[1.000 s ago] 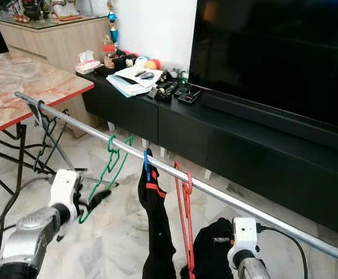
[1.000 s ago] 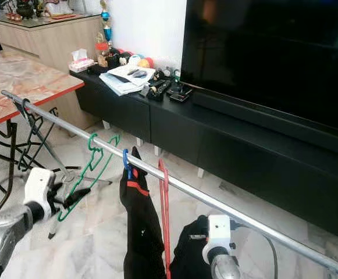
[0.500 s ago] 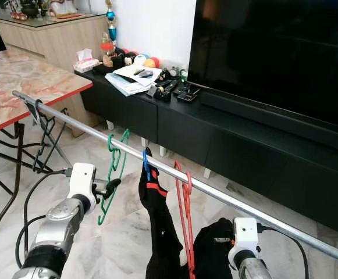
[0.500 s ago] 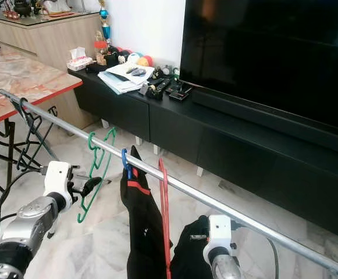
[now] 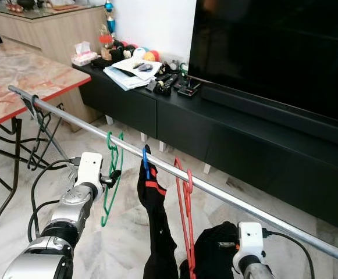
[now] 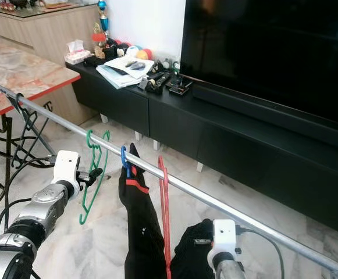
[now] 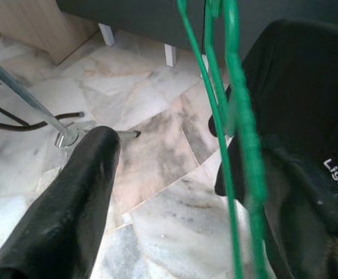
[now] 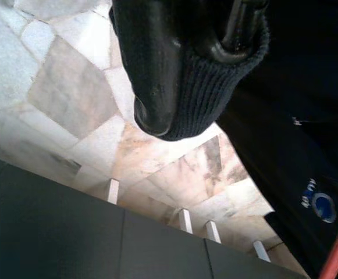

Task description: Hang hanger

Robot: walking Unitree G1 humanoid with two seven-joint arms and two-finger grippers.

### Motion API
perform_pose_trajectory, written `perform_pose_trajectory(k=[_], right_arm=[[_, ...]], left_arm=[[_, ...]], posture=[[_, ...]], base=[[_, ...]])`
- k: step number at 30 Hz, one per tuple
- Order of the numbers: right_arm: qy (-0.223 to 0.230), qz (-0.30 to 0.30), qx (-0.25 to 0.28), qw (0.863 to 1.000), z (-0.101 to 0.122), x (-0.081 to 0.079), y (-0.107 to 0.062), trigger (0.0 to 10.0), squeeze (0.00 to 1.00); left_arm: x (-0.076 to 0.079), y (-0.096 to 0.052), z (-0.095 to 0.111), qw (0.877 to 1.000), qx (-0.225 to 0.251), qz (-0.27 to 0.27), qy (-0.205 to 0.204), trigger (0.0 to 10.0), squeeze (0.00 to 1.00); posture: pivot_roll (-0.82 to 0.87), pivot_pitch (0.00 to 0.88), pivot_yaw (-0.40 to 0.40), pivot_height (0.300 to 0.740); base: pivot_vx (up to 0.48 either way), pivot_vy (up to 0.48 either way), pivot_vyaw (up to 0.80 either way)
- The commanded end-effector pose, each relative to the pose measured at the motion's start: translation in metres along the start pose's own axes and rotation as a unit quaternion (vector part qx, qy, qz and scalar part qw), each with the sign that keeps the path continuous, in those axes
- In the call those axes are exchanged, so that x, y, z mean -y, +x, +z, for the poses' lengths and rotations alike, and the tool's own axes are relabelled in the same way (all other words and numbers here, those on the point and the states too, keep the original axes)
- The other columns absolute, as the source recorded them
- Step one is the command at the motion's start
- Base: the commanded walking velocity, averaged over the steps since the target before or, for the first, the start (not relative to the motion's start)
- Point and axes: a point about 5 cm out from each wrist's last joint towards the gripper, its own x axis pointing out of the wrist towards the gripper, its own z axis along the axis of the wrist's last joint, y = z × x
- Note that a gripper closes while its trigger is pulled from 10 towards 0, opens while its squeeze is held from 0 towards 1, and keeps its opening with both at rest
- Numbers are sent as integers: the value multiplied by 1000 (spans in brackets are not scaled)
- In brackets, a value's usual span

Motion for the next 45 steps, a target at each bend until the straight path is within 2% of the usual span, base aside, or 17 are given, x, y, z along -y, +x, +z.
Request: perform_pose_trajectory(k=[1,11,33,45], right_arm=[[0,1,18,1000,5,1,0,10000,0],[-1,1,14,1000,2,1,-5,10000,0],[3,3,10,1000,2,-4,-3,10000,0],[4,4,8,1000,3,-6,-1,10000,0]], left_arm=[[1,2,7,1000,8,1,11,0,0],[3,5,14,1000,25,-3,4,0,0],[1,6,23,999,40,-9,4,0,0],[-1,6,18,1000,12,-4,19,0,0]], posture=[[23,75,-14,740],[20,90,-17,740],[33,85,-10,740],[42,78,-8,740]], base=[[0,0,0],[0,0,0],[0,0,0],[0,0,0]])
